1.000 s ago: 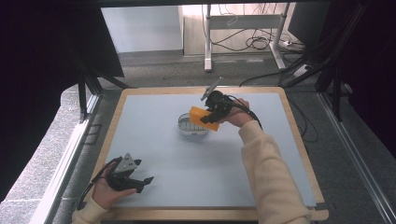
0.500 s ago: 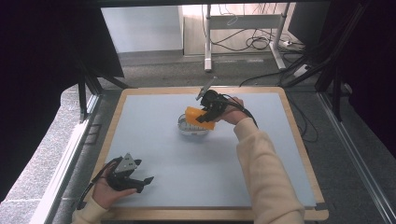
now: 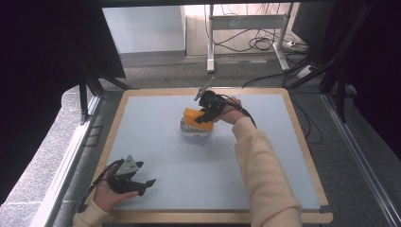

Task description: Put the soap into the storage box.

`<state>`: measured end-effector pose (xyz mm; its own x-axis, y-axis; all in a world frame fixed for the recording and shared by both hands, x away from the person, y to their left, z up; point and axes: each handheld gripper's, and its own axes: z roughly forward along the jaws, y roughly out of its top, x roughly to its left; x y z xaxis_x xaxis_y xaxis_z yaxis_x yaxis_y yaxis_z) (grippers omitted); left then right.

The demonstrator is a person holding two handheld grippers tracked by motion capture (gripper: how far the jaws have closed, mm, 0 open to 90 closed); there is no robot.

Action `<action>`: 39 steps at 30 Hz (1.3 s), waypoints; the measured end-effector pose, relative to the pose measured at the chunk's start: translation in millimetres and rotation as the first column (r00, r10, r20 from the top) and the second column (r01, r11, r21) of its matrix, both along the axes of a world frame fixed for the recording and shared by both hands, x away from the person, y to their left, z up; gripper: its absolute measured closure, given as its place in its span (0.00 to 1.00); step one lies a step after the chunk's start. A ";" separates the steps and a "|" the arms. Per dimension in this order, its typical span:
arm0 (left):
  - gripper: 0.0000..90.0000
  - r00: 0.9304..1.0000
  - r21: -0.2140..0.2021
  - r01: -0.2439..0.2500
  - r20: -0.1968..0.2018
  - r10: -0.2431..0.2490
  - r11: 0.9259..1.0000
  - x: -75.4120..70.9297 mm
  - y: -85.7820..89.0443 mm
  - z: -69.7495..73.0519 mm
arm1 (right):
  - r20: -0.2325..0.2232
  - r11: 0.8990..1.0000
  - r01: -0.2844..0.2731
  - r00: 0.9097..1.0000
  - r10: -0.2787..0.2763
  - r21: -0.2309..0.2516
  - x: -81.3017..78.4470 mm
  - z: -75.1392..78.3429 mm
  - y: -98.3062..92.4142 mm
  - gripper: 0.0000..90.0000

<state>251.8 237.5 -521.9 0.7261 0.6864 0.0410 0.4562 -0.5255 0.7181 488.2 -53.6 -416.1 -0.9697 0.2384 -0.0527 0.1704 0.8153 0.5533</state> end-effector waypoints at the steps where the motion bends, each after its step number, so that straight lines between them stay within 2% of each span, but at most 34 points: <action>1: 0.21 1.000 0.001 0.000 0.000 0.000 1.000 0.0 -0.1 -0.1 | 0.000 1.000 0.001 1.000 -0.001 0.001 0.8 -1.1 0.7 0.68; 14: 0.21 1.000 0.002 0.004 -0.003 -0.004 1.000 0.8 0.1 -0.8 | -0.006 1.000 -0.020 1.000 0.020 0.010 14.6 -11.1 10.5 0.68; 23: 0.21 1.000 0.000 0.002 -0.006 -0.002 1.000 1.0 0.5 -1.4 | -0.011 1.000 -0.021 1.000 0.021 0.008 24.1 -20.4 8.6 0.68; 37: 0.21 1.000 -0.001 -0.001 -0.004 0.001 1.000 0.4 1.1 -0.9 | -0.027 0.999 -0.042 0.999 0.042 0.000 27.8 -30.1 11.0 0.68; 39: 0.21 1.000 0.001 0.001 -0.004 -0.001 1.000 0.4 0.9 -1.1 | -0.027 0.999 -0.033 0.999 0.033 0.015 28.3 -29.8 11.0 0.67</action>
